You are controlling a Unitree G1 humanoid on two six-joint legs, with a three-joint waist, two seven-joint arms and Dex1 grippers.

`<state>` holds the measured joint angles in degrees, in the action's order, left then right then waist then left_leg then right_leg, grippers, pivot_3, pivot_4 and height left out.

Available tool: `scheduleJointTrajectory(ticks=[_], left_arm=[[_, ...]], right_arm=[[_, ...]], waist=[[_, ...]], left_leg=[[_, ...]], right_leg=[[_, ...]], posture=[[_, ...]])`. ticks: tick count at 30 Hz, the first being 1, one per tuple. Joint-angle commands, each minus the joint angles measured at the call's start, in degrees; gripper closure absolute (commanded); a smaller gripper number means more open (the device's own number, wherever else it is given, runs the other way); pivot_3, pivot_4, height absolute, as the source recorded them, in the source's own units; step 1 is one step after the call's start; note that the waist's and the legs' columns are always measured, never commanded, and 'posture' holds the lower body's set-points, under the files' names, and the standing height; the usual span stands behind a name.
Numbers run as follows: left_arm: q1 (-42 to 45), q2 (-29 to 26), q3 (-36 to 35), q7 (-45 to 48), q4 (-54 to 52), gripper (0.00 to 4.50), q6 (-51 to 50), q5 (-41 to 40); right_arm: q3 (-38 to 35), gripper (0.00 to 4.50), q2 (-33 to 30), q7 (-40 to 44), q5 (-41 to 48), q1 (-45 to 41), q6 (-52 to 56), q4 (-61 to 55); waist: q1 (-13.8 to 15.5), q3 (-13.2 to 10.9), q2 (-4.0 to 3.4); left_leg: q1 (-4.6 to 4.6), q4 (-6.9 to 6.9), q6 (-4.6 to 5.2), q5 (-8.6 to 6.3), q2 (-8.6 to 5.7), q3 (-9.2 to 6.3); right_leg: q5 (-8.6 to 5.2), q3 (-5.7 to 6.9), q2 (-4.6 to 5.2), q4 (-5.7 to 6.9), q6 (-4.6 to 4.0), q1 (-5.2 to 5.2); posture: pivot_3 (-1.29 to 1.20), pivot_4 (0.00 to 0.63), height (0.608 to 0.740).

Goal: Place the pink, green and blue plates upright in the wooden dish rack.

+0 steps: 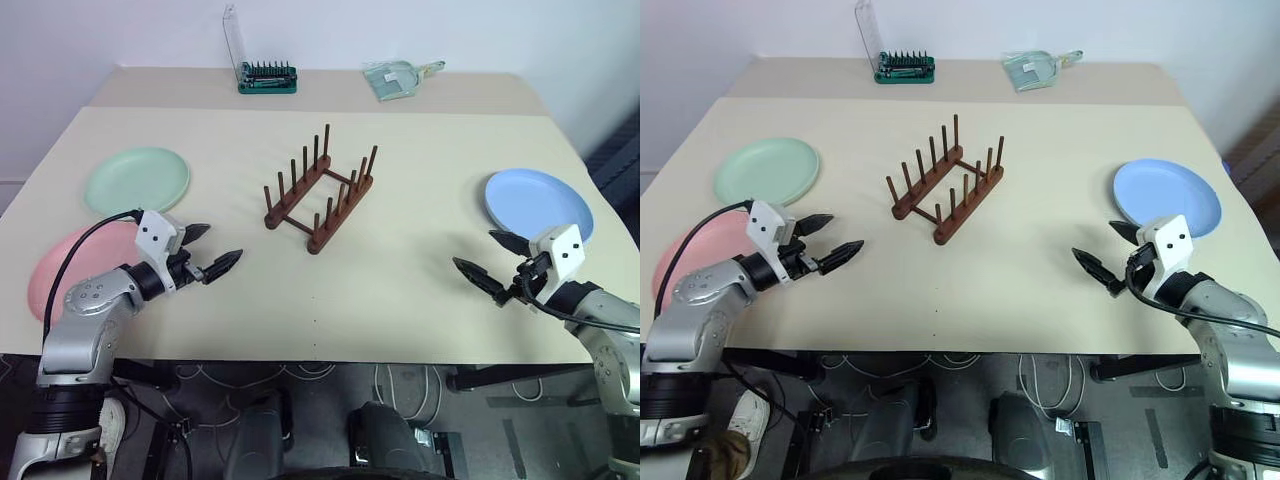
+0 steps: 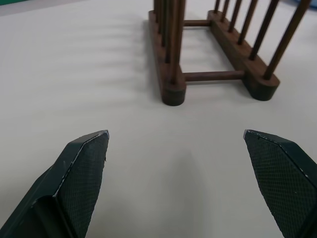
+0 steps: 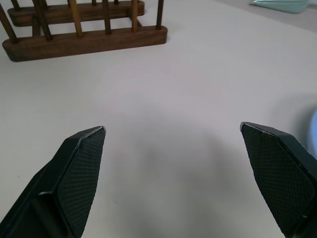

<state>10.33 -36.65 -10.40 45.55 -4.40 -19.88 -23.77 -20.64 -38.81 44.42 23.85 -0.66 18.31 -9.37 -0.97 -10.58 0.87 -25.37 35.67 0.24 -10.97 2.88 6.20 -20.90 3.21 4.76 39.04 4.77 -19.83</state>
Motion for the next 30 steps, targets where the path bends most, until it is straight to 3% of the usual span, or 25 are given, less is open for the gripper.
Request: scheduleJointTrajectory(ticks=[1,11,19,27,30], left_arm=[[0.69,-0.51,-1.68,-0.16,-1.16,0.00,-0.22,-0.91],[-2.04,0.47,0.18,-0.48,-6.13,0.00,-1.57,-1.72],[-1.70,2.93,9.16,-0.26,-11.71,0.00,-5.02,0.08],[5.13,11.04,19.90,-11.62,-3.45,0.00,-5.88,12.38],[6.36,13.71,22.26,-11.13,-1.61,0.00,-5.20,13.14]], right_arm=[[-0.38,0.04,-0.54,-0.64,0.81,-1.50,0.08,-2.04],[1.37,0.04,-1.03,-1.15,1.04,-2.40,2.23,-3.48],[2.58,0.04,0.36,-2.79,0.93,-1.88,3.79,-7.61],[3.16,0.04,2.76,-5.51,0.92,0.74,3.90,-11.72],[3.17,0.04,3.17,-6.04,0.94,1.21,3.89,-12.26]], waist=[[0.00,0.00,0.00],[0.21,0.00,0.00],[0.17,0.00,0.00],[0.40,0.00,0.00],[0.30,0.01,-0.01]], left_leg=[[0.00,0.00,0.00,0.00,0.00,0.00],[-0.02,0.00,0.00,0.00,-0.01,0.00],[-0.01,0.00,0.00,0.00,-0.02,0.00],[-0.02,0.04,0.00,0.01,-0.05,0.00],[-0.02,0.03,-0.01,0.02,-0.04,-0.01]], right_leg=[[0.00,0.00,0.00,0.00,0.00,0.00],[0.00,0.00,0.01,-0.01,0.00,-0.01],[0.00,-0.01,0.01,-0.01,0.00,0.00],[0.00,-0.01,-0.01,-0.01,0.01,0.03],[0.00,-0.01,-0.04,-0.01,0.01,0.03]], posture=[[0.00,0.150,0.732],[0.00,0.150,0.732],[0.00,0.150,0.732],[0.00,0.150,0.732],[0.00,0.150,0.732]])
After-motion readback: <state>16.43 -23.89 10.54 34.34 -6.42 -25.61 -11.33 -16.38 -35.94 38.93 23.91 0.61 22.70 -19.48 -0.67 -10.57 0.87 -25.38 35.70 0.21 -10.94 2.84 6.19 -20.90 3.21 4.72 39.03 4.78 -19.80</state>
